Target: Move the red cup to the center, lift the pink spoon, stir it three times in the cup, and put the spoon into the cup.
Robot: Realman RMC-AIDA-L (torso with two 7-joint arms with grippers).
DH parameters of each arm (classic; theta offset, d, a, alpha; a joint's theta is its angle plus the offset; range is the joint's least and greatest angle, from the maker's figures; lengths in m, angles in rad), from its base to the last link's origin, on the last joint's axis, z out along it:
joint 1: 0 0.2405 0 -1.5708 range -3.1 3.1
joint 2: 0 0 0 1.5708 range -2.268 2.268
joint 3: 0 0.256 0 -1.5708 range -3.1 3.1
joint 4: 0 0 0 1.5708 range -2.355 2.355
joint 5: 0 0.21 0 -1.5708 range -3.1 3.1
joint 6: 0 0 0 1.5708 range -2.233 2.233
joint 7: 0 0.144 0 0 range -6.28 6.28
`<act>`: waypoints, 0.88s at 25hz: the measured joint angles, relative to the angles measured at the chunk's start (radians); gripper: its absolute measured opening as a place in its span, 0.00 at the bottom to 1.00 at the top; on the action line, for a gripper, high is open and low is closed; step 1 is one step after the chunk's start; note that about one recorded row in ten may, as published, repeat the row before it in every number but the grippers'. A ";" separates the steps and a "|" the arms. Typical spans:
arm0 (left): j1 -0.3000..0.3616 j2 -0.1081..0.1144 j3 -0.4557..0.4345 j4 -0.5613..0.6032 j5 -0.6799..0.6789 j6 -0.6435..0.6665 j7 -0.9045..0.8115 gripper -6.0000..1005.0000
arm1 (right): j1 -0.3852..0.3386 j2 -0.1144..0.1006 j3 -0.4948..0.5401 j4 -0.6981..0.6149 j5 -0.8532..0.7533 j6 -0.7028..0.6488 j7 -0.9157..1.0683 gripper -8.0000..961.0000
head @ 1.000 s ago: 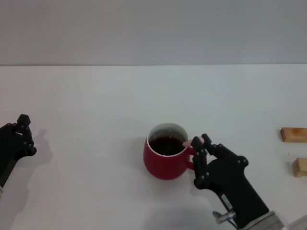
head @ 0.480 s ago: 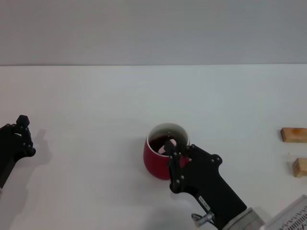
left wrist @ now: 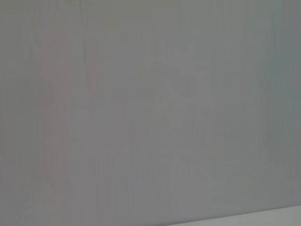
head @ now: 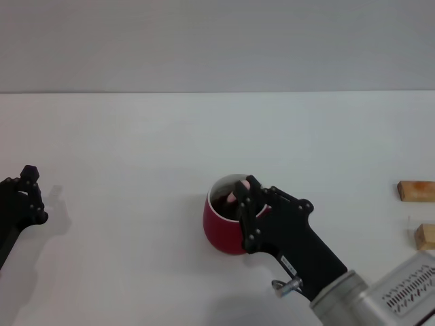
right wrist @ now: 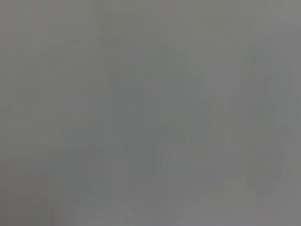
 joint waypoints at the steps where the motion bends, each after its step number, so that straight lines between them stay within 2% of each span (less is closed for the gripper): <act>1: 0.000 0.000 0.000 0.000 0.000 0.000 0.000 0.00 | 0.006 -0.001 0.002 -0.001 -0.003 0.005 0.005 0.07; 10: 0.002 -0.001 0.000 -0.001 0.000 0.001 -0.002 0.00 | 0.030 -0.006 0.003 -0.038 -0.023 0.024 0.127 0.15; 16: 0.003 -0.001 0.000 -0.002 0.000 0.005 -0.003 0.00 | 0.004 -0.005 0.006 -0.050 -0.025 -0.020 0.129 0.33; 21: 0.010 -0.001 0.000 -0.002 0.000 0.020 -0.003 0.00 | -0.059 -0.004 0.005 -0.072 -0.024 -0.144 0.120 0.52; 22: 0.012 -0.001 0.000 -0.002 0.000 0.023 -0.003 0.00 | -0.092 -0.002 0.011 -0.087 -0.019 -0.189 0.113 0.56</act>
